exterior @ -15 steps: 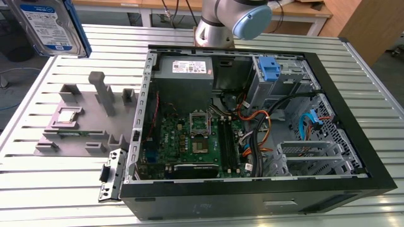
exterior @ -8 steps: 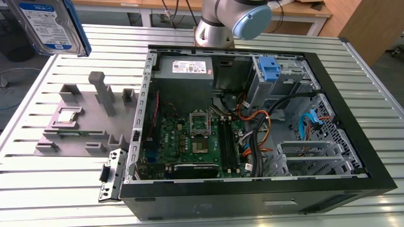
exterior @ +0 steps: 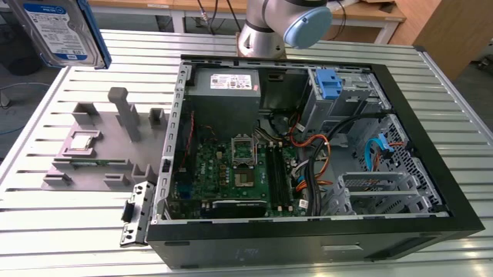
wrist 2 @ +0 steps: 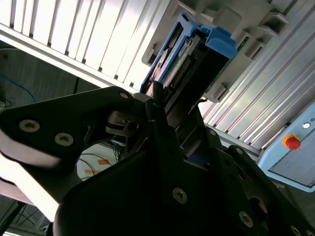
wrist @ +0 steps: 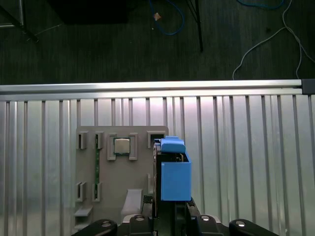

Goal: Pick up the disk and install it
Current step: 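Pick up the disk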

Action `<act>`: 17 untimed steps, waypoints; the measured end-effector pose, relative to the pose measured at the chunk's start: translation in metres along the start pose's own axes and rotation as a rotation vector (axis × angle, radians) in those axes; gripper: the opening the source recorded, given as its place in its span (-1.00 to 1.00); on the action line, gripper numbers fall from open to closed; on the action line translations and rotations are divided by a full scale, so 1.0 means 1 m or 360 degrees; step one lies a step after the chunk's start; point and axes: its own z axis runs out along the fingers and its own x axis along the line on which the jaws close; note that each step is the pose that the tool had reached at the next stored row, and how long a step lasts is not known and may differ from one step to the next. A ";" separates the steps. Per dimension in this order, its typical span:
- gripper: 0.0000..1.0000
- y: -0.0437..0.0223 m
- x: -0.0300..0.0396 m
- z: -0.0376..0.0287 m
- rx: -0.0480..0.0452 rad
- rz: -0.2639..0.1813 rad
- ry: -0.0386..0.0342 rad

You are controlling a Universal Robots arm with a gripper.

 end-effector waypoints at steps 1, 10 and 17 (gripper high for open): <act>-0.30 0.0001 0.0000 -0.0008 -0.0001 0.0000 0.0000; -0.30 0.0004 -0.0006 -0.0098 0.0000 0.0000 0.0000; -0.30 0.0005 -0.0007 -0.0119 0.0000 0.0000 0.0000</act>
